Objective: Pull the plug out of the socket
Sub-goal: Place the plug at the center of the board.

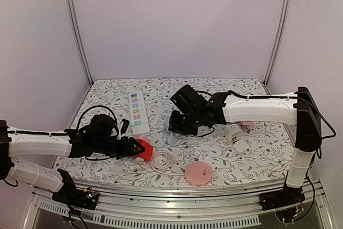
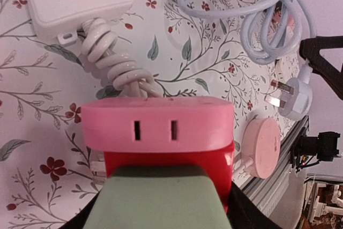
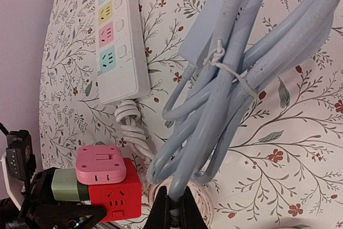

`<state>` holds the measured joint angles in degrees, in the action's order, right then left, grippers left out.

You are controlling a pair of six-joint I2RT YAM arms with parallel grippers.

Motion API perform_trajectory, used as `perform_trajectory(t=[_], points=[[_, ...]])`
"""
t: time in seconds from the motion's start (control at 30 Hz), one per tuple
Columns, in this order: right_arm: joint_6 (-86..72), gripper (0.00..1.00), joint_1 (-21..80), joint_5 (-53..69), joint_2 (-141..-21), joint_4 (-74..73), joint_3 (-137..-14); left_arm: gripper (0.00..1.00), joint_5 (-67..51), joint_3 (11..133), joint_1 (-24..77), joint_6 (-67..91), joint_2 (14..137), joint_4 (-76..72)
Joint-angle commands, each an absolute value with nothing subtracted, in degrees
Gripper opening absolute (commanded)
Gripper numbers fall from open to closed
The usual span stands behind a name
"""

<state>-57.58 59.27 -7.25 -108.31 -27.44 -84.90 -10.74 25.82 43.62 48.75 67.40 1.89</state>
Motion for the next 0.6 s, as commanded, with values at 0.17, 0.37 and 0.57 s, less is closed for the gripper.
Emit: perform_trajectory(t=[0.17, 0.37, 0.57], points=[[-55.0, 0.0, 55.2, -12.0, -101.5, -28.1, -79.2, 0.28, -11.4, 25.6, 41.8, 49.1, 65.1, 1.0], [-52.6, 0.0, 47.4, -10.9, -97.2, -28.3, -72.1, 0.28, -12.7, 25.1, 41.2, 49.5, 64.8, -2.3], [-49.6, 0.0, 40.7, -9.0, -95.2, -28.3, -67.9, 0.28, -14.2, 24.9, 40.8, 49.7, 65.3, -4.5]])
